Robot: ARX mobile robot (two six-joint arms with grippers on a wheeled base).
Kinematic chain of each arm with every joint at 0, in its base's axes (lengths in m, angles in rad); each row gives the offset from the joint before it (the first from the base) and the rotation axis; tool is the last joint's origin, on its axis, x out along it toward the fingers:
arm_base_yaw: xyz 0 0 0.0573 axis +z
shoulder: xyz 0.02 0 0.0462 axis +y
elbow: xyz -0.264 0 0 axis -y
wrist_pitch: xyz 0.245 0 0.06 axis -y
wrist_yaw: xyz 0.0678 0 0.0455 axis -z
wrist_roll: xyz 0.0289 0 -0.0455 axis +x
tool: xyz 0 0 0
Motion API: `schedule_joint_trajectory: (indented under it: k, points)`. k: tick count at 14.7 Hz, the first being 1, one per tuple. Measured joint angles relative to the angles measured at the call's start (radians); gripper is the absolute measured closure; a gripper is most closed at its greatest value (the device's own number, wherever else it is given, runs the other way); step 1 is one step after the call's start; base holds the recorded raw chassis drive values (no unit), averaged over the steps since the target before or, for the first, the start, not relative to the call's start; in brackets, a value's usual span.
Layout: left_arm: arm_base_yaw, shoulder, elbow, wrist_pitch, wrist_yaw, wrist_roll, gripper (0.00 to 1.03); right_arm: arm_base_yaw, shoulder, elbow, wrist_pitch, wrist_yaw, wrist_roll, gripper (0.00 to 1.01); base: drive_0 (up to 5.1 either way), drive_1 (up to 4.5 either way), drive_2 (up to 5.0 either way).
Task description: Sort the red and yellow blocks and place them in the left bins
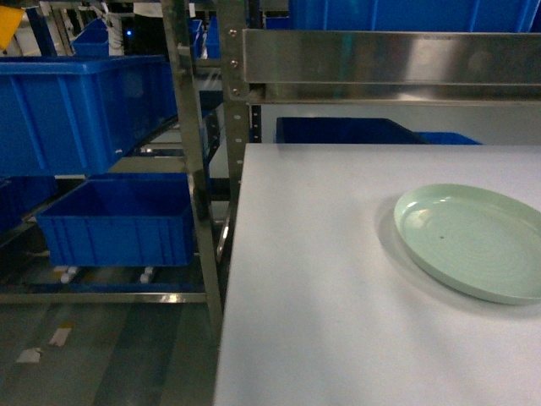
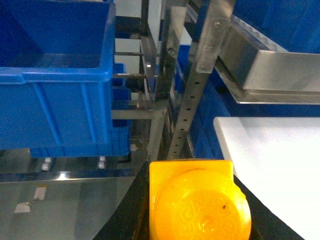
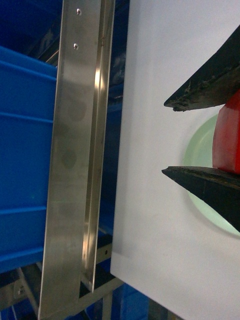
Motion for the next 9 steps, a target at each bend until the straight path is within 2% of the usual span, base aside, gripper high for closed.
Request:
schedule_joint_trajectory:
  k: [9]
  points:
    - [-0.002,0.000,-0.001,0.001,0.001,0.000,0.76,0.000,0.000,0.001,0.002,-0.001,0.000,0.73,-4.9,2.47,2.5]
